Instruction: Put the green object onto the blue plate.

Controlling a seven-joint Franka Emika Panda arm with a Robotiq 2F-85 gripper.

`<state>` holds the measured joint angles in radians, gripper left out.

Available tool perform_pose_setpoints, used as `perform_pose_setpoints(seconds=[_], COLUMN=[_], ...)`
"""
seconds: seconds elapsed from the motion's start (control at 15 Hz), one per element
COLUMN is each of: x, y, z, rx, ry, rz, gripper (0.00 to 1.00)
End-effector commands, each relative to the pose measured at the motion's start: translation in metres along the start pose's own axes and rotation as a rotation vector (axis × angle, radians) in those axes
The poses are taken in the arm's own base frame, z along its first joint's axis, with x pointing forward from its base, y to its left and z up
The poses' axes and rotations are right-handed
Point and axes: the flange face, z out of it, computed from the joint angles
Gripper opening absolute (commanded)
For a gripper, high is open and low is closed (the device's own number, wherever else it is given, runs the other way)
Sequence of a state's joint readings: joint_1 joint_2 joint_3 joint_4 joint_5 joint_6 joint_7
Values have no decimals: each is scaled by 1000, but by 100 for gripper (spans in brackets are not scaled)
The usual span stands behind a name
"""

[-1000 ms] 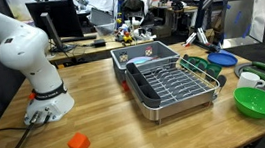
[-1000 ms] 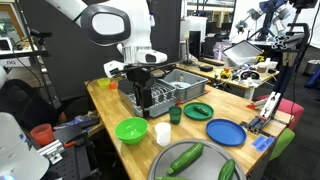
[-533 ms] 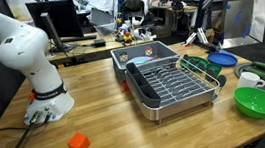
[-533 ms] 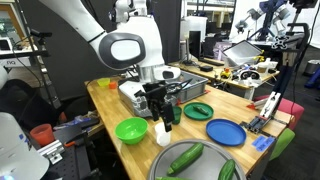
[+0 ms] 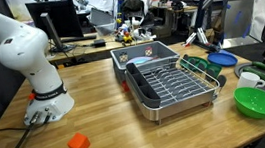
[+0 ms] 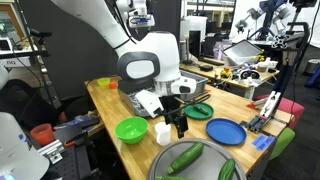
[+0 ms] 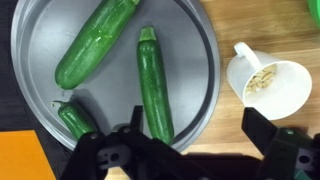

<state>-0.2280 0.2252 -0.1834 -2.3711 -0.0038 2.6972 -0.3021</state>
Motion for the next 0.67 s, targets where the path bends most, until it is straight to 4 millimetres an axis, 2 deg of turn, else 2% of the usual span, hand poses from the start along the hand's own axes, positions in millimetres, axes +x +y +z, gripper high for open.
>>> perform_pose_setpoints(seconds=[0.0, 0.4, 0.6], x=[0, 0, 3], y=[-1, -1, 2], z=[-1, -3, 4], rx=[-1, -1, 27], ry=[0, 2, -12], rz=[1, 1, -17], gripper=[100, 100, 100])
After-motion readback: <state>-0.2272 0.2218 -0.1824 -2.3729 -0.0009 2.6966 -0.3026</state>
